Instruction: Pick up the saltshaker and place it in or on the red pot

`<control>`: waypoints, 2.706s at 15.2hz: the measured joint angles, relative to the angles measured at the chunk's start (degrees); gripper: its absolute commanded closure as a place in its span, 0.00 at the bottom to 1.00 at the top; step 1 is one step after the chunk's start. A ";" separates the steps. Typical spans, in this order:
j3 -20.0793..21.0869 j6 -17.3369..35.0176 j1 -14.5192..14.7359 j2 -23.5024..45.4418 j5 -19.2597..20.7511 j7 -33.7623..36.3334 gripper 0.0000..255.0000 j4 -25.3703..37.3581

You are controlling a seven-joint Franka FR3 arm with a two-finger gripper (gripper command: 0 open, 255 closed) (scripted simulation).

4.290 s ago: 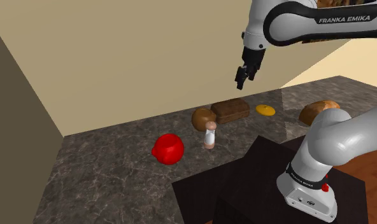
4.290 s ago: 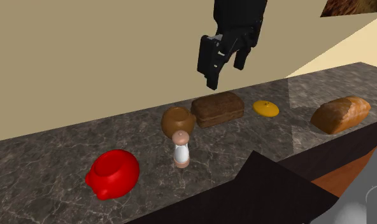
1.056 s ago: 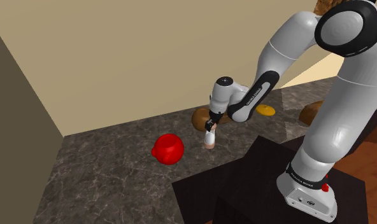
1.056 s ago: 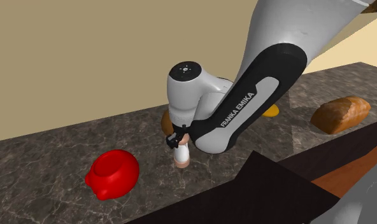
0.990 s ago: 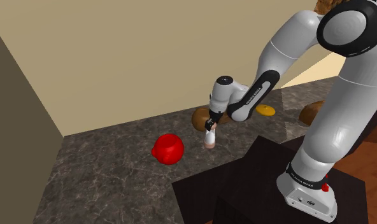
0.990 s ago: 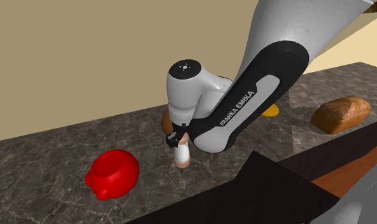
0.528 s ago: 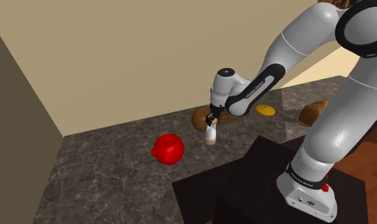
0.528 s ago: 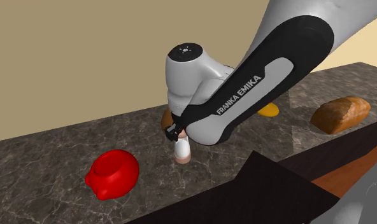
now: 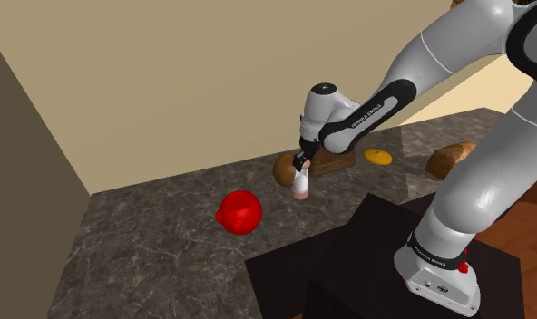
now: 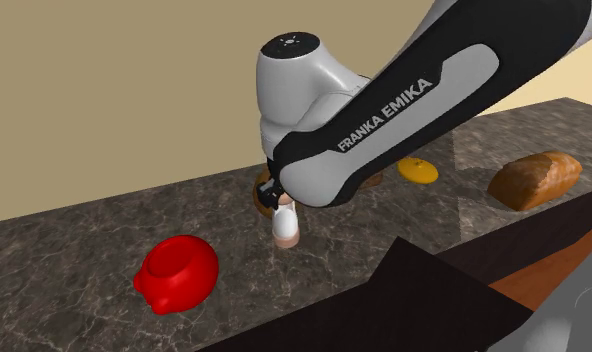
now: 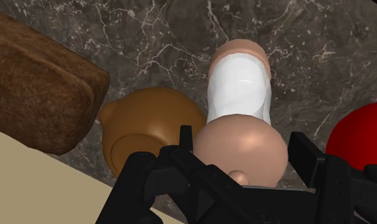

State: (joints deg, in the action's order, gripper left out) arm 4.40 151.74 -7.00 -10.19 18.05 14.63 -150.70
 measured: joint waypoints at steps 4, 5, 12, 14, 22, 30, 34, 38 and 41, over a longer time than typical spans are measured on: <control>-0.23 -3.47 0.78 -2.87 -1.95 -1.67 1.00 0.69; -0.32 -4.37 0.96 -3.58 -2.39 -2.11 1.00 0.91; -0.86 -10.38 1.84 -7.34 -4.63 -4.51 1.00 3.32; -0.95 -12.17 2.07 -8.38 -5.14 -5.06 1.00 4.09; -1.27 -18.78 2.68 -11.41 -6.63 -6.85 1.00 7.75; 2.63 -24.97 4.64 -8.98 -7.60 -2.57 1.00 15.58; 6.13 -28.75 6.05 -4.60 -7.40 1.96 1.00 22.87; 9.38 -31.51 7.41 0.68 -6.30 6.77 1.00 29.88; 11.86 -35.40 8.80 5.23 -5.10 10.48 1.00 37.34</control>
State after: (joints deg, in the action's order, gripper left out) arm 16.27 116.34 1.79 -4.96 12.95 25.11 -113.36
